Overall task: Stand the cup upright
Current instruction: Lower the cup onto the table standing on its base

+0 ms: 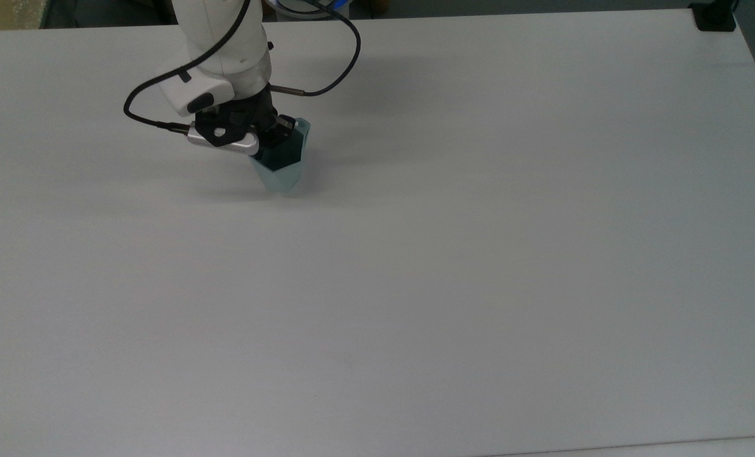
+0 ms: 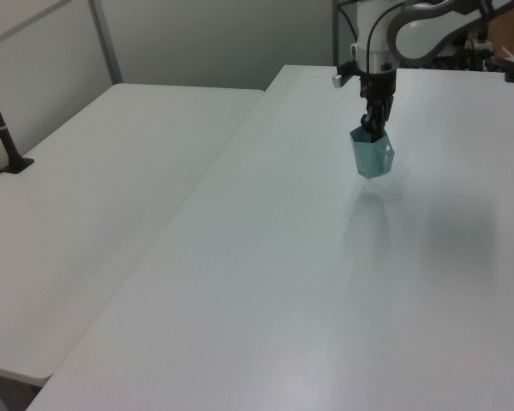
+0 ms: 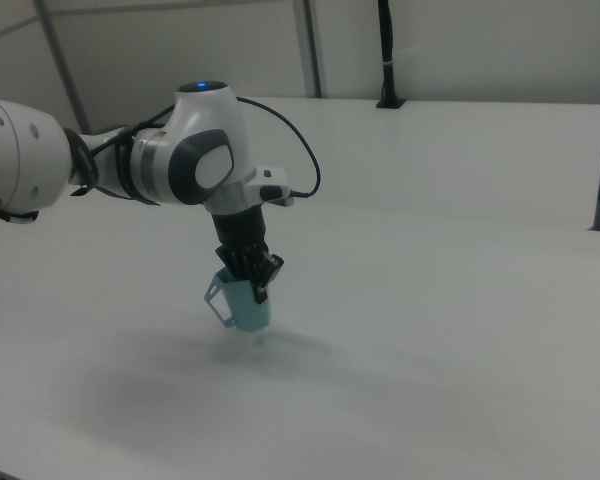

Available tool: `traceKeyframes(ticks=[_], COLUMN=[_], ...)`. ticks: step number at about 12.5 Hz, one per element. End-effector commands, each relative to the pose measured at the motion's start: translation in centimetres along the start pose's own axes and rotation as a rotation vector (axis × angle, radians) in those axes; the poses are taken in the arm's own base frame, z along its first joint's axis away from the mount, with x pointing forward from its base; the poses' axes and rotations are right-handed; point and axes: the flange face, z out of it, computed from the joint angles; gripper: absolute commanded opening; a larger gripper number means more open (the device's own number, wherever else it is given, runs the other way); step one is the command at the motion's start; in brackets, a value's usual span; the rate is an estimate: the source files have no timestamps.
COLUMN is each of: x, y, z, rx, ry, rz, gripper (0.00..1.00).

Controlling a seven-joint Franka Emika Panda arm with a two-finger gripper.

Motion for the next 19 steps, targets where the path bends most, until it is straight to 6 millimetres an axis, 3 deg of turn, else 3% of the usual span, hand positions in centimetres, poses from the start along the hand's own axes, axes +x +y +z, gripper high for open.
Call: traceKeyframes(ticks=[1,10,11,13,15,17,19], x=[-0.3,0.0,0.0,0.0,-0.1,-0.3,-0.1], y=[-0.1,-0.4,-0.4,-0.3,-0.2,-0.2,-0.2], z=[0.4,2.8,2.7,2.4,1.1,0.2,-1.5], rx=[0.025,0.014,0.014,0.014,0.019,0.020,0.020], ry=[0.009,-0.030,-0.033,-0.037,-0.021,-0.021,-0.022], rz=[-0.008,0.001,0.003,0.003,-0.001,-0.005,-0.009], gripper=[0.00,0.00,0.23,0.47,0.66,0.78,1.00])
